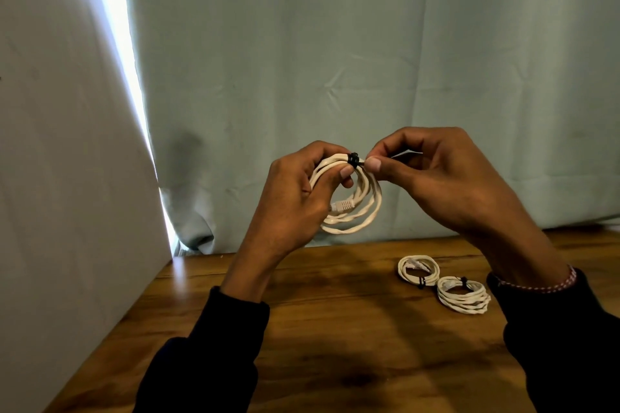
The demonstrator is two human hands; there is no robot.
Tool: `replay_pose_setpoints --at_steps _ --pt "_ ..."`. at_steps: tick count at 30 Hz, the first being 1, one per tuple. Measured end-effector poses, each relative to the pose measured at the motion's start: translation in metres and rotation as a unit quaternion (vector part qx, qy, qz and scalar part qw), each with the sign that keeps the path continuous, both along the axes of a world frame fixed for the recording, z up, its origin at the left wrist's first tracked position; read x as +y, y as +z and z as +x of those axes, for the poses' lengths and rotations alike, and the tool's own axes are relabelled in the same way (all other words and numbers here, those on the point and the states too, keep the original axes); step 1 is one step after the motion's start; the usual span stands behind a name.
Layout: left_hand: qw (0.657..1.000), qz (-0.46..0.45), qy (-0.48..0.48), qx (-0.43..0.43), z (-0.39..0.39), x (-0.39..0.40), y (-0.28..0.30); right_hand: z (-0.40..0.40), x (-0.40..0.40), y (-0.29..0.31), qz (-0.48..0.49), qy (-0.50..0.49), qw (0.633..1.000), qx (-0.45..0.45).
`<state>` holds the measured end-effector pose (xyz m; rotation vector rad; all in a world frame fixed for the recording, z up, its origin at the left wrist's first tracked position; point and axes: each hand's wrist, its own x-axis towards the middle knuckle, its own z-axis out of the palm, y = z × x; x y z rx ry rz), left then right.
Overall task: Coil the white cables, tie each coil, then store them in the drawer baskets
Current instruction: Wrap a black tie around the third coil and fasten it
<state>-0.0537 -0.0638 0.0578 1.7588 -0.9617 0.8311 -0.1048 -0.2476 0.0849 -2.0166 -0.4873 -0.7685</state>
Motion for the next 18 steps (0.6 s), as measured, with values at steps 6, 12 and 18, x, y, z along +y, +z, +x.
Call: replay_pose_setpoints --at_steps 6,12,18 --pt "1.0 0.003 0.019 -0.015 0.003 -0.007 -0.006 0.006 0.001 -0.006 -0.049 -0.055 0.997 0.007" --pt "0.999 -0.013 0.032 -0.029 0.006 -0.011 -0.009 0.012 0.004 -0.01 -0.014 -0.058 0.998 0.008" --pt "0.999 -0.007 0.033 -0.031 0.005 -0.011 -0.008 0.012 0.007 -0.011 0.0 -0.059 0.998 0.002"
